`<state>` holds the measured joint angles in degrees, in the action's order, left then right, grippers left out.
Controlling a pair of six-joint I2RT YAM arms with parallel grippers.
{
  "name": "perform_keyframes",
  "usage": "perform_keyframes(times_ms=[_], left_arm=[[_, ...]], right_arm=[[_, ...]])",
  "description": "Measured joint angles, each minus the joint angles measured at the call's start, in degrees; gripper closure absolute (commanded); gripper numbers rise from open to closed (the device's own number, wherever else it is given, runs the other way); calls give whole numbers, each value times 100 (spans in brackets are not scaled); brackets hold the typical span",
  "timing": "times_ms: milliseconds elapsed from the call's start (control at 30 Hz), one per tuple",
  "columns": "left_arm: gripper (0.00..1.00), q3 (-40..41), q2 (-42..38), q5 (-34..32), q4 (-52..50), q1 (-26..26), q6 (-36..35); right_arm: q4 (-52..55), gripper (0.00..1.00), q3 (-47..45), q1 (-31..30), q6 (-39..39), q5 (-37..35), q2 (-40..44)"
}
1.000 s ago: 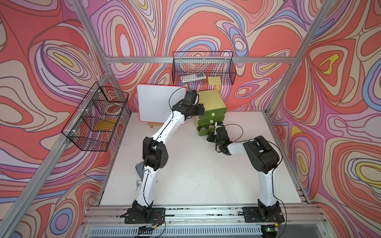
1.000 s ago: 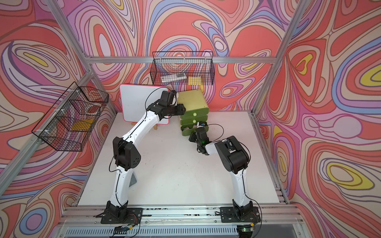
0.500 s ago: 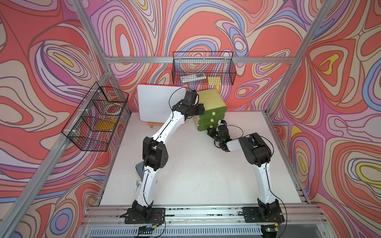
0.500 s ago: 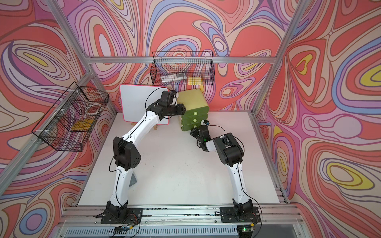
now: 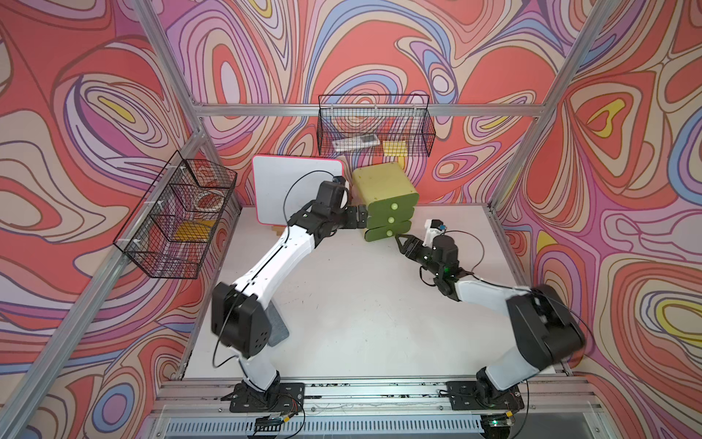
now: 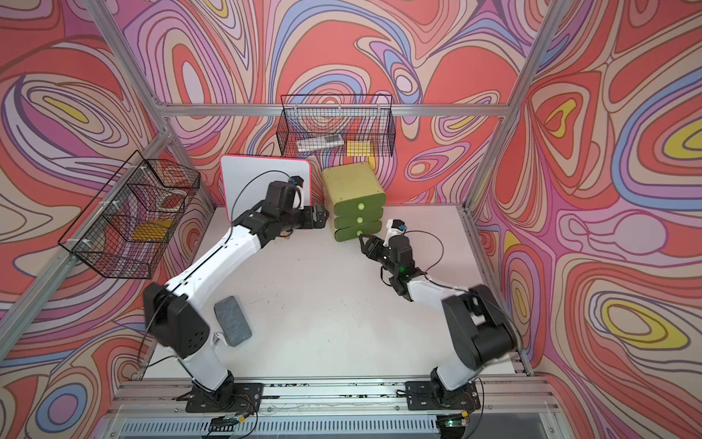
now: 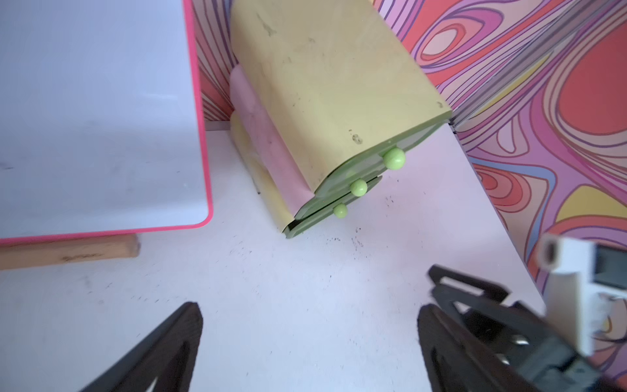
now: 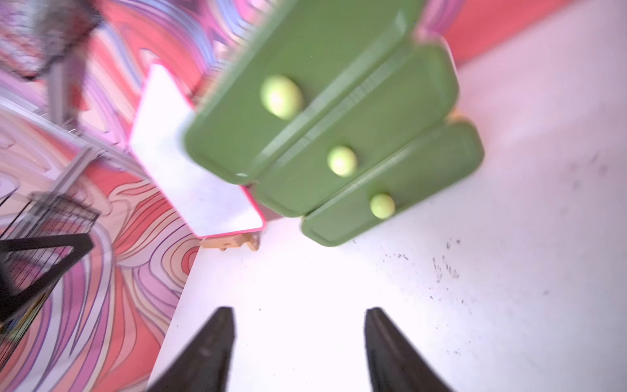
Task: Place the plugs into the drawer by color
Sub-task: Reset both arms
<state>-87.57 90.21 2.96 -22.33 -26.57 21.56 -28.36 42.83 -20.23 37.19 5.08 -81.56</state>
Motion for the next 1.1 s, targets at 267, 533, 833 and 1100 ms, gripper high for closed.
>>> perform_keyframes(times_ms=[267,533,833,1100], left_arm=[[1,5460,-3008,-1235,3711,319,-2111],[1,6312,-708,-1001,4809,1799,-2736],[1,6537,-258,-205,6620,2693,-2367],[1,6505,-162,-103,6867,2765,-2129]], right_arm=[[-48,2,-2149,24,-2977,-2249,2527],[-2297,2,-2745,520,-4210,-2951,-459],[-3217,2,-1952,1753,-3886,-1591,-1729],[-2771,2,-1521,2153,-3571,-866,-1637]])
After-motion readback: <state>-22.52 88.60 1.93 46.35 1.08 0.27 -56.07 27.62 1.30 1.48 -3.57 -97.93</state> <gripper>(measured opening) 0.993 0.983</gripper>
